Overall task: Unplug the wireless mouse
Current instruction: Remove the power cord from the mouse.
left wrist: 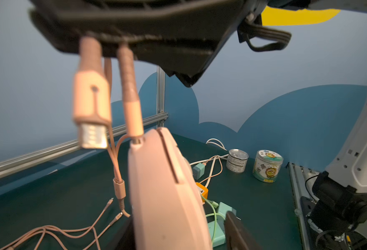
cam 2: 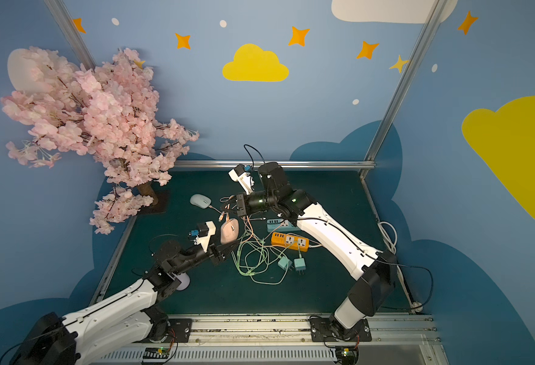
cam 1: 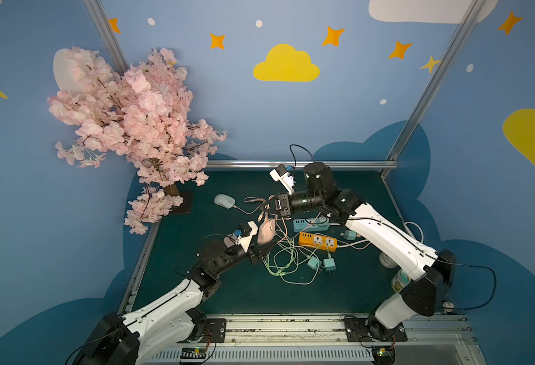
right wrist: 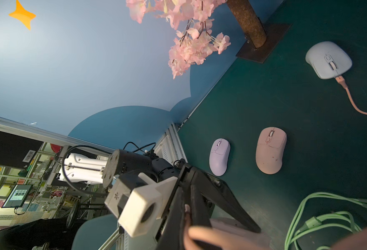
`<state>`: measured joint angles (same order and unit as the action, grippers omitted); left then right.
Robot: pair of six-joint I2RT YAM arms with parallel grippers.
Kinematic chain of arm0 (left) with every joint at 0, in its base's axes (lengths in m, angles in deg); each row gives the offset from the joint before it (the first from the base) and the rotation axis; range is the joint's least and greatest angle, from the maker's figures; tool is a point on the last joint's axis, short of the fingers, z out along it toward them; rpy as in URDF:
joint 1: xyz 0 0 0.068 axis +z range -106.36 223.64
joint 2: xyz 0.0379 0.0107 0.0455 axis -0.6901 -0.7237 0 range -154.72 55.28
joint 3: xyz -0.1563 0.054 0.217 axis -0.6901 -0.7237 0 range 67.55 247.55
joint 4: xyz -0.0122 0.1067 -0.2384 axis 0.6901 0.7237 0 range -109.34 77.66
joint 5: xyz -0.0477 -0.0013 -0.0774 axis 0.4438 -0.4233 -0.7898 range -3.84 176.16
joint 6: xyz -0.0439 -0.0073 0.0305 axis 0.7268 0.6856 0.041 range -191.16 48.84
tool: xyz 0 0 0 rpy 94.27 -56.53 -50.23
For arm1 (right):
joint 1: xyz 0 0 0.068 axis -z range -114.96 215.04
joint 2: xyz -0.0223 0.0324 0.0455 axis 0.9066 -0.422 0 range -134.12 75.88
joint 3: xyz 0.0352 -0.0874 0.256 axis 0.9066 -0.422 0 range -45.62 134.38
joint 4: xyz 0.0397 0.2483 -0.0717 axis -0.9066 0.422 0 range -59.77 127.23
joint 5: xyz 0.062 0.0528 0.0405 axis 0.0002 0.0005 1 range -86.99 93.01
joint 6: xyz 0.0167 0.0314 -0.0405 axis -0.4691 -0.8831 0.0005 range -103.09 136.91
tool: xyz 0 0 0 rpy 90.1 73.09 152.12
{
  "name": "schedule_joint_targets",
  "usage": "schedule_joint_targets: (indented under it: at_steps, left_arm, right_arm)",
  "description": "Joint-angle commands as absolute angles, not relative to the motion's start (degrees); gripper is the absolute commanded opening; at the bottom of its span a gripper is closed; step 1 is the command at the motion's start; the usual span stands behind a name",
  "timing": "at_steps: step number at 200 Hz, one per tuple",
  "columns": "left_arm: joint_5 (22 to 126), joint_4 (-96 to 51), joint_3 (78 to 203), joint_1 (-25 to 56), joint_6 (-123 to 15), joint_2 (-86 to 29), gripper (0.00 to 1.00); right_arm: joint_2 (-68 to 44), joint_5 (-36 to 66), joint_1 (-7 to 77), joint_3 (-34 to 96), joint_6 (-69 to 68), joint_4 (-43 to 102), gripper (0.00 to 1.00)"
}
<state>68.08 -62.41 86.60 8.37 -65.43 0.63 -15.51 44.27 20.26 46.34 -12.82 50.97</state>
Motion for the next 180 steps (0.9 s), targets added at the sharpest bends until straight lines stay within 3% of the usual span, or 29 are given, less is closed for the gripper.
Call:
schedule_joint_targets:
  at_steps: [1,34,80,151,180]
  left_arm:
    - [67.65,-63.63,86.72,8.53,-65.77,0.39,0.64]
    - [67.77,-63.82,86.31,8.43,-65.80,1.43,0.59]
    - [68.76,-61.64,86.01,8.39,-66.22,3.88,0.37]
    - [70.32,-59.43,85.93,8.40,-66.15,4.23,0.35]
    - [71.45,-58.12,85.87,8.36,-66.42,5.12,0.29]
  right_arm:
    - [-16.91,46.10,18.86,49.53,-13.65,48.98,0.00]
    - [-18.41,46.39,17.60,50.96,-13.85,49.21,0.00]
    - [-19.12,46.12,17.31,51.23,-13.67,49.52,0.00]
    - [-17.92,42.13,19.01,57.09,-6.91,57.75,0.00]
    - [-16.59,37.63,20.58,58.53,-3.38,60.85,0.00]
